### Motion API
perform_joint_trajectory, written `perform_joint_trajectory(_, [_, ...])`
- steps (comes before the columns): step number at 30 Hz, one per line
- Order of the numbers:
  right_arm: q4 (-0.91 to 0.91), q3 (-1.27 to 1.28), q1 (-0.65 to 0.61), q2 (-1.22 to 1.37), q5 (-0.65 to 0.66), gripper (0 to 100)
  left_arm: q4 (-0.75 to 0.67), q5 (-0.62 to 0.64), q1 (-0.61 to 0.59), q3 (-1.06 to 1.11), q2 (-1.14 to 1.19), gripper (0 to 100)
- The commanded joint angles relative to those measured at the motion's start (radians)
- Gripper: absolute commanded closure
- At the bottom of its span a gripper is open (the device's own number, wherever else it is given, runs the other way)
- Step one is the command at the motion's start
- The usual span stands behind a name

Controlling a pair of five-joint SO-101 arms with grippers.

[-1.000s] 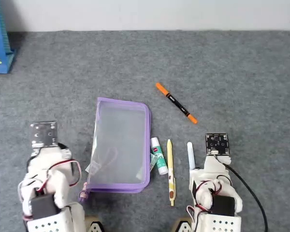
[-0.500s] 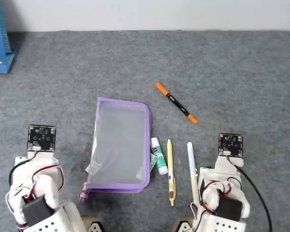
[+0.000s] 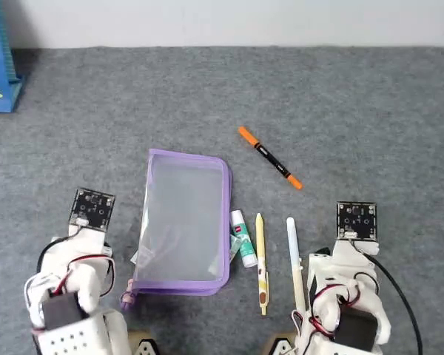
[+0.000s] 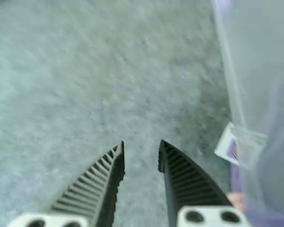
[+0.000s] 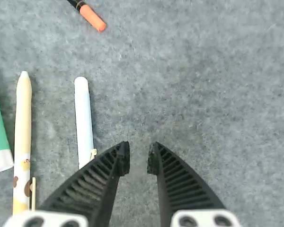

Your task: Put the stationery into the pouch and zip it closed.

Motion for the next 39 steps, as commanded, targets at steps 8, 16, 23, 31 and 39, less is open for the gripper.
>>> perform_joint_trajectory(8, [0.013, -0.080, 0.010, 0.010, 0.021, 90.9, -0.124, 0.032, 0.075, -0.404, 0.942, 88])
perform_joint_trajectory(16, [0.016, -0.106, -0.064, 0.012, 0.018, 91.0, -0.216, 0.043, 0.203, -0.437, 1.183, 88])
perform_joint_trajectory(23, [0.007, -0.110, -0.105, 0.093, 0.014, 91.0, -0.218, 0.233, 0.517, -0.452, 1.211, 88])
perform_joint_trajectory(31, [-0.001, -0.304, -0.104, 0.519, 0.011, 90.9, -0.213, 0.512, 0.779, -0.685, 1.214, 86])
perform_joint_trajectory(39, [-0.038, -0.423, -0.188, 0.792, 0.011, 90.9, -0.106, 0.603, 0.617, -0.768, 1.134, 80])
